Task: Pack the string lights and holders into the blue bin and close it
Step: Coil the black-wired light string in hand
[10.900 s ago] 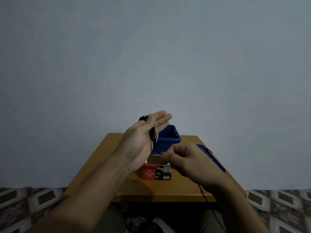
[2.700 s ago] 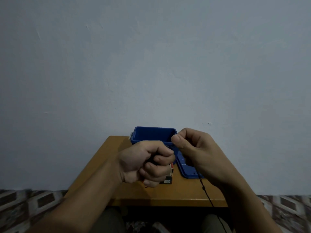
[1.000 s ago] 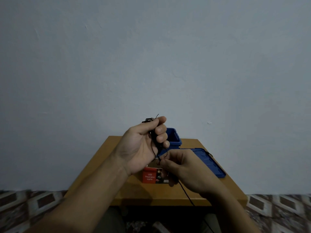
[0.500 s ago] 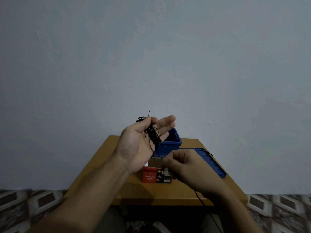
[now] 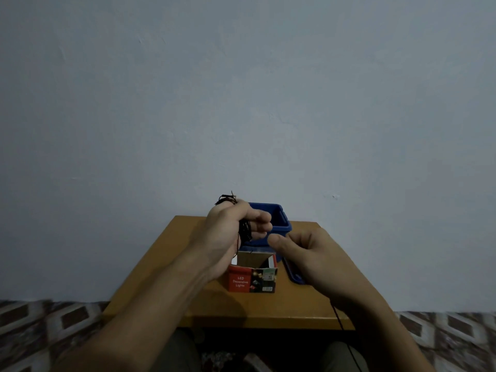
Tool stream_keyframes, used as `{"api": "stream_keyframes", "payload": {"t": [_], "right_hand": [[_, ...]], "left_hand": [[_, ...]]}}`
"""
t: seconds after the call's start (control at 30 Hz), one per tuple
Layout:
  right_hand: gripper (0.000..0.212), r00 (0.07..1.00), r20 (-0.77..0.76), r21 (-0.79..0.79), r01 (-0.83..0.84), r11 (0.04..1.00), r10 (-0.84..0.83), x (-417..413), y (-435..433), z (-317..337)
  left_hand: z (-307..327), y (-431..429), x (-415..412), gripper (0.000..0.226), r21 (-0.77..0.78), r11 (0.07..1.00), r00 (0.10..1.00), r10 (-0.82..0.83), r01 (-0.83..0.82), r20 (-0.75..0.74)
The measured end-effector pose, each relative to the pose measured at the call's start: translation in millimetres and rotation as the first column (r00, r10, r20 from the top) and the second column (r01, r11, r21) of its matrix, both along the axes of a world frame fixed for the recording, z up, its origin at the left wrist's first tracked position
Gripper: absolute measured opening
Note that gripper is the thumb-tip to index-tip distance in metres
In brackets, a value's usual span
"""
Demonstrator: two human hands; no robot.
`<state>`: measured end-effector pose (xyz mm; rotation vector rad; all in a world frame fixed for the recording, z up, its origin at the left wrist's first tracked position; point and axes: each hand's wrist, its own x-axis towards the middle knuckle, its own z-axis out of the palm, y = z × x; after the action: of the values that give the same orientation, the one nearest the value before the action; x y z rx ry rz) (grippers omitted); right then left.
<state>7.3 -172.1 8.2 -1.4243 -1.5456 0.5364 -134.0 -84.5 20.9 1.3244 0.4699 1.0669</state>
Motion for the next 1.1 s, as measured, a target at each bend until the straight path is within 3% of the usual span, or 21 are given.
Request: {"api": "stream_keyframes", "payload": {"t": [0.13, 0.17, 0.3, 0.53, 0.73, 0.93, 1.1], "right_hand": [[0.038, 0.999, -0.039, 0.038, -0.024, 0.999, 0.026, 2.2, -1.7, 3.6], [0.037, 0.998, -0.046, 0.044, -0.029, 0.999, 0.031, 1.8, -2.1, 4.4], [0.030, 0.994, -0.104, 0.094, -0.036, 0.995, 0.045, 1.2, -4.1, 9.6], [0.029, 0.990, -0.110, 0.176, -0.069, 0.982, 0.089, 2.2, -6.1, 15.3], [0.025, 0.986, -0.137, 0.249, -0.055, 0.967, 0.092, 0.0, -7.8, 20.0], [0.024, 0.979, -0.142, 0.286, -0.105, 0.953, 0.150, -1.3, -7.6, 21.1], [0.022, 0.971, -0.112, 0.317, -0.166, 0.934, 0.210, -1.1, -8.5, 24.4]], "left_hand": [[0.0, -3.5, -1.4, 0.059, 0.006, 1.000, 0.996, 0.021, -0.020, -0.091], [-0.3, -3.8, -1.9, 0.060, 0.011, 1.000, 0.993, 0.007, -0.006, -0.121], [0.6, -5.7, -5.7, 0.019, -0.049, 0.996, 0.985, -0.082, 0.076, -0.154], [-3.5, -6.9, -8.4, 0.041, 0.053, 0.959, 0.864, -0.225, 0.278, -0.451], [-1.2, -4.2, -9.9, 0.055, -0.003, 0.910, 0.799, -0.366, 0.415, -0.477], [1.7, -2.8, -13.5, 0.093, -0.066, 0.808, 0.739, -0.565, 0.586, -0.367], [0.1, 0.5, -11.4, 0.079, -0.053, 0.853, 0.780, -0.498, 0.519, -0.378]]}}
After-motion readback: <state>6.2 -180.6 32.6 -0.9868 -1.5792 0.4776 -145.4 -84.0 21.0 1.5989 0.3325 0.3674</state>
